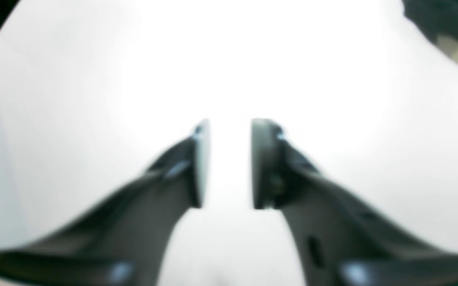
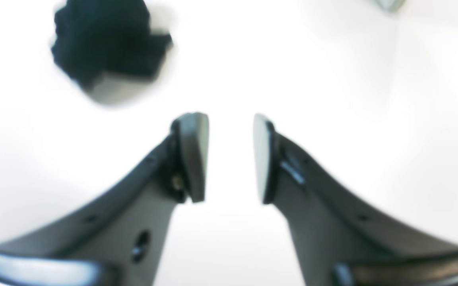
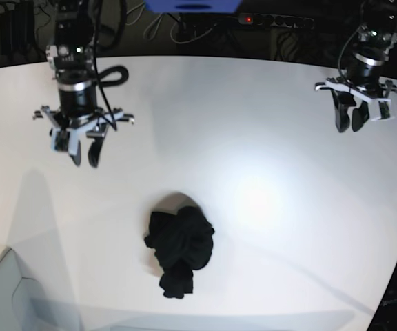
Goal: Layout the t-shirt on the table in an organized manner, then fold the t-shirt properly
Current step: 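Move both grippers out over the table toward the black t-shirt, then lower both grippers onto the crumpled shirt and pinch its fabric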
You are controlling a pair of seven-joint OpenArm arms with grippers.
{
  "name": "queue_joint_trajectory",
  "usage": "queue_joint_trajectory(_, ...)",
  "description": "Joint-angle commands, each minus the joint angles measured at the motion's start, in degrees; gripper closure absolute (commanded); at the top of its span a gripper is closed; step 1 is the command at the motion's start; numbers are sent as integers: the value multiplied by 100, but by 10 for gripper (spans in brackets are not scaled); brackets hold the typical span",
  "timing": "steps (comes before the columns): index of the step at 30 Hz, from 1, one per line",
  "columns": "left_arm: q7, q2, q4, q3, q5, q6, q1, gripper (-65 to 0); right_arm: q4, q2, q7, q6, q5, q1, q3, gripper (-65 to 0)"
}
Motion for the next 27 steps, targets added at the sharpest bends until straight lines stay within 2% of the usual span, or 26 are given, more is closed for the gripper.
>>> queue_joint_trajectory(1,-146,23,92,-72,3,3,-65,-256,66,1,-40,-10,1,306,-4,-239)
queue_joint_trajectory(3,-146,155,92,-292,3,-23,-188,-307,-31,-8,-559,-10,1,974,-259,-273)
queue_joint_trajectory(6,-138,375,101,-529,11,-32,-347,-312,-391,-8,-1016,-10,1,1809,-681,-310)
queue_joint_trajectory(11,-138,428,101,-811,11,-5,-487,-312,-1833,-413,-1051,-1,1,2952,-962,-364)
queue_joint_trajectory(15,-138,401,92,-1022,11,3,-452,-312,-3134,-606,-1033,-1,1,3735,-962,-363)
queue_joint_trajectory(17,-138,437,92,-1145,20,3,-434,-312,-3600,-641,-857,-1,1,3981,-962,-363)
queue_joint_trajectory(22,-138,445,92,-1233,20,3,-347,-312,-4242,-641,57,-1,1,4201,-971,-369)
queue_joint_trajectory(27,-138,445,75,-1241,20,3,-285,-312,-4892,-641,400,-1,1,4315,-971,-383)
